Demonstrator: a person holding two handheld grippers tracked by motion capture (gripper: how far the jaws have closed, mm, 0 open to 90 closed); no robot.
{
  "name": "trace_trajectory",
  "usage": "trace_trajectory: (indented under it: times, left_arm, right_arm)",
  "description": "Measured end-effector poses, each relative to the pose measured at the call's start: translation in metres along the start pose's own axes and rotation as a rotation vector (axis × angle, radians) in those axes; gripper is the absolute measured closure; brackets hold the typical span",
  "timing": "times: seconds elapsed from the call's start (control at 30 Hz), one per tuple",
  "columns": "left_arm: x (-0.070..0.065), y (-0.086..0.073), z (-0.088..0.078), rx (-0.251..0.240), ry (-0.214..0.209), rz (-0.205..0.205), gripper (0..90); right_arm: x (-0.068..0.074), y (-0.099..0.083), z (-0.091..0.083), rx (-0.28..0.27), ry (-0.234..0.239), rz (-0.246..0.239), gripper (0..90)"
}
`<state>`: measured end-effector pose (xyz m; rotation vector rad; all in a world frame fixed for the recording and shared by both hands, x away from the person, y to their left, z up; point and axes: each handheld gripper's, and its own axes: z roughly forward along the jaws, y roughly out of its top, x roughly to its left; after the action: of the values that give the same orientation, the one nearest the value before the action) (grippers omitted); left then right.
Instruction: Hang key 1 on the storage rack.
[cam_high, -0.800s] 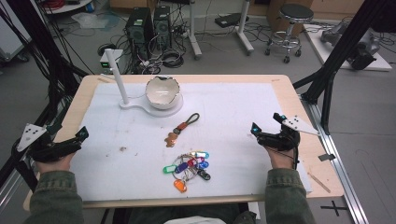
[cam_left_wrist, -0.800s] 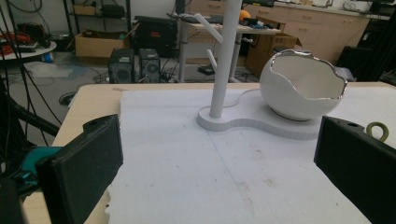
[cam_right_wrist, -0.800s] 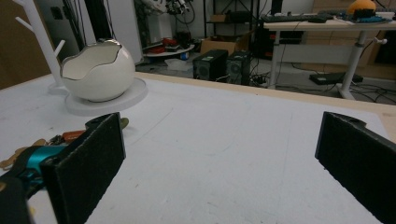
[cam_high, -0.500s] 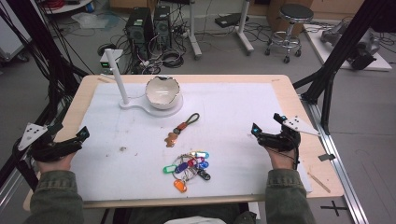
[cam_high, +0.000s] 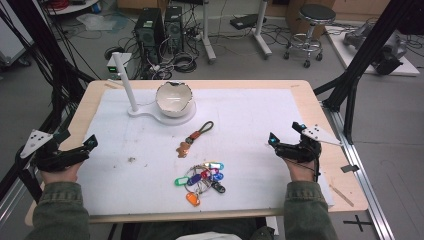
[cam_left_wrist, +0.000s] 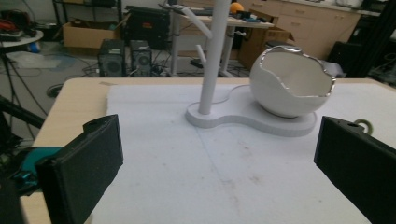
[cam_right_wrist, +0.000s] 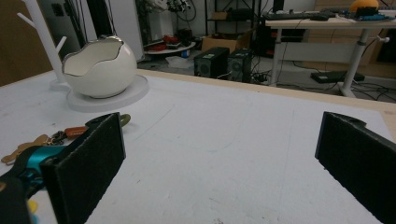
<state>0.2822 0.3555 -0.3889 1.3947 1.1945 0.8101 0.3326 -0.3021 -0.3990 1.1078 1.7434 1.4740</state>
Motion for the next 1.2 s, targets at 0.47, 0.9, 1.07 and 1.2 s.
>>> trace_trajectory:
  times: [0.47, 0.9, 1.07, 1.2]
  left_arm:
    - [-0.013, 0.015, 0.011, 0.043, -0.073, 0.018, 1.7]
    - [-0.031, 0.027, 0.031, 0.097, -0.105, 0.074, 1.7]
    - [-0.041, 0.030, 0.039, 0.110, -0.124, 0.095, 1.7]
    - [-0.048, 0.034, 0.045, 0.118, -0.141, 0.102, 1.7]
  right_arm:
    - [-0.001, 0.000, -0.002, -0.004, -0.013, 0.006, 0.6]
    - [-0.001, 0.000, -0.003, -0.004, -0.012, 0.013, 0.6]
    - [-0.001, 0.000, -0.003, -0.004, -0.011, 0.012, 0.6]
    - [-0.001, 0.000, -0.003, -0.004, -0.010, 0.012, 0.6]
